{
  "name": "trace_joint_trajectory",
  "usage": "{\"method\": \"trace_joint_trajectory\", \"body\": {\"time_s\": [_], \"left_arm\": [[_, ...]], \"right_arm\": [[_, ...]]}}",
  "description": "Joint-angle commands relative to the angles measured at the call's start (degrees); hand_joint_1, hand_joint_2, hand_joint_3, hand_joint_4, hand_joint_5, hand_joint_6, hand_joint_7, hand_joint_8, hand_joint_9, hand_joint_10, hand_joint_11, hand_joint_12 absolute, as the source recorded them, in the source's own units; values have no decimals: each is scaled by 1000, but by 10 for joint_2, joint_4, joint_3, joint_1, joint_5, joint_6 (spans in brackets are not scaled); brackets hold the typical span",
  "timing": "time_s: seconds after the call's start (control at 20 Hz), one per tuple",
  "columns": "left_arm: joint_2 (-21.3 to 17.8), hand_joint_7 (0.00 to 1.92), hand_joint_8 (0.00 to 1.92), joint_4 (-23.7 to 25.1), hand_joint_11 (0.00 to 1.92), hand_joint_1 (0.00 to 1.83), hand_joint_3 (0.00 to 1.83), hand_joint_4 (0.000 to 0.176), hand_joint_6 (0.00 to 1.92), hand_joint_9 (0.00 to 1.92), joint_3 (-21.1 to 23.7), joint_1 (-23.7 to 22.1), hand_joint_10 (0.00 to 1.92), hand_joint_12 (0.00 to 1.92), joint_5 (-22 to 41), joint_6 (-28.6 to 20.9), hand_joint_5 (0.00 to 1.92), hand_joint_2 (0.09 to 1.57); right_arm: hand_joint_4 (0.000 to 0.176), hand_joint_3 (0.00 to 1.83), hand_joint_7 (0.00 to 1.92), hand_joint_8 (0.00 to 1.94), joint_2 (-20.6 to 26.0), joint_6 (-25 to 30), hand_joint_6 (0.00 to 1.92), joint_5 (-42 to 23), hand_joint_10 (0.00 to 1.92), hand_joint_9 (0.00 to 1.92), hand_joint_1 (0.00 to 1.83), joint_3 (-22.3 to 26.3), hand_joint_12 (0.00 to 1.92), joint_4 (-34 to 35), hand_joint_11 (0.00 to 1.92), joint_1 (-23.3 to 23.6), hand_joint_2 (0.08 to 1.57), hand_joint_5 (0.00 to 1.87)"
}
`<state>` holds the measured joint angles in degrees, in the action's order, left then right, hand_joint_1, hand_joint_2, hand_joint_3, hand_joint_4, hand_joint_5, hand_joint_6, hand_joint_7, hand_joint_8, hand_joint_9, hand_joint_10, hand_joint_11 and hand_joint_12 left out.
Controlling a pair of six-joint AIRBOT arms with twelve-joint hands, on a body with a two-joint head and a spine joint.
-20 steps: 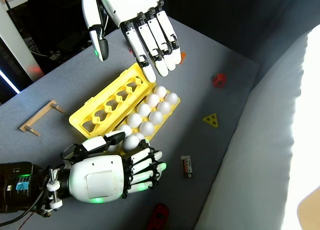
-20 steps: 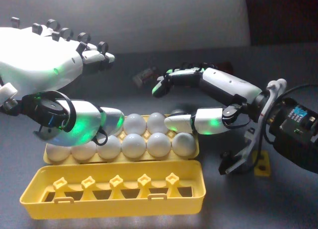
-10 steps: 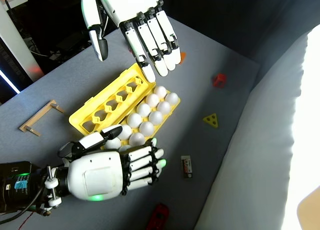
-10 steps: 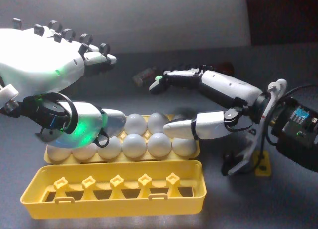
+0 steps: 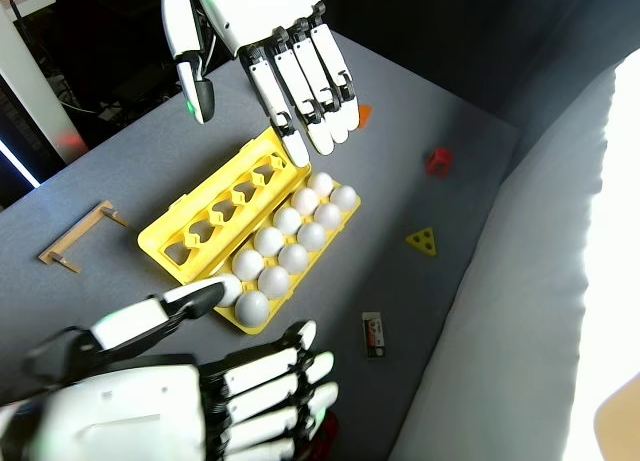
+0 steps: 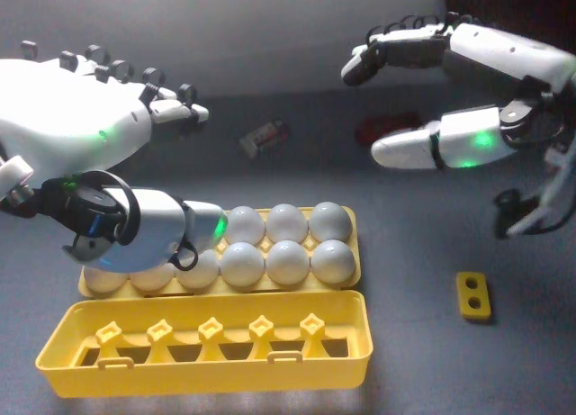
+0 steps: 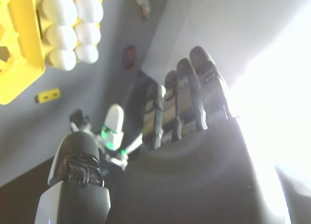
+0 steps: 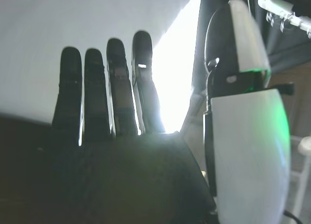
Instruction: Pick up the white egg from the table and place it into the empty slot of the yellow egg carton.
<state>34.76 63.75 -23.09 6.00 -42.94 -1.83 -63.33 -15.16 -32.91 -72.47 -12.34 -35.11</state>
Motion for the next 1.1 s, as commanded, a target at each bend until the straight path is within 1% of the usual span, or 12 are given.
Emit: {"method": "trace_joint_trajectory", "body": {"time_s": [0.0,0.05,0.2,0.3,0.35,0.5,0.55,0.6,0.65,0.7,0.75,1.05], "left_arm": [[0,171,9,39,0,28,0,24,15,177,2,-8,11,673,10,-3,176,1301],[0,245,22,39,0,27,1,23,33,219,2,-8,22,744,9,-3,251,1306],[1,581,45,39,0,71,1,1,60,485,4,-10,86,1202,7,-3,496,1320],[1,843,93,39,144,266,0,0,137,669,7,-9,345,1373,3,-3,711,1317],[1,937,153,39,253,310,0,0,228,671,8,-8,663,1440,1,-3,766,1343],[1,922,1006,39,599,414,2,0,1057,753,10,-9,1432,1759,-5,-7,715,1397],[2,901,1225,39,689,731,0,27,1504,791,11,-10,1633,1889,-5,-7,610,1368],[2,896,1390,39,796,798,1,52,1619,861,11,-12,1759,1915,-5,-7,579,1369],[3,933,1467,39,888,814,1,52,1650,935,11,-13,1802,1920,-5,-7,574,1370],[3,984,1541,39,981,814,3,49,1672,1019,12,-13,1799,1921,-5,-7,568,1375],[3,1090,1600,39,1111,576,13,0,1609,1110,12,-13,1807,1921,-5,-7,837,1439],[4,1113,1697,39,1138,692,2,0,1649,1122,15,-17,1871,1921,-8,-14,869,1452]], "right_arm": [[0,0,429,17,9,-4,595,-10,178,211,799,10,912,-18,0,19,977,418],[0,0,508,42,22,-22,636,28,244,290,678,25,1129,-39,0,37,1000,475],[0,13,734,149,64,-106,927,125,1040,289,465,80,1654,-60,0,85,1096,509],[0,13,670,1035,100,-177,1194,216,1438,405,458,140,1878,-60,94,119,1155,551],[0,16,696,1262,115,-182,1280,250,1599,468,468,162,1912,-59,233,129,1174,618],[0,44,804,1615,153,-182,1518,346,1917,650,497,228,1921,-25,589,156,1278,749],[0,48,849,1691,152,-182,1596,386,1920,784,515,238,1921,-26,739,175,1298,773],[0,50,897,1760,148,-181,1660,406,1921,898,536,240,1921,-26,888,187,1310,799],[29,433,905,1821,144,-177,1685,432,1921,929,777,243,1921,-31,947,199,1137,666],[12,692,956,1835,136,-87,1723,479,1921,984,864,251,1921,-117,1013,220,1013,670],[0,983,1033,1838,132,-20,1836,508,1921,1051,951,262,1921,-187,1087,232,898,694],[0,1092,1085,1800,133,316,1876,616,1921,1101,963,364,1921,-593,1139,249,852,718]]}}
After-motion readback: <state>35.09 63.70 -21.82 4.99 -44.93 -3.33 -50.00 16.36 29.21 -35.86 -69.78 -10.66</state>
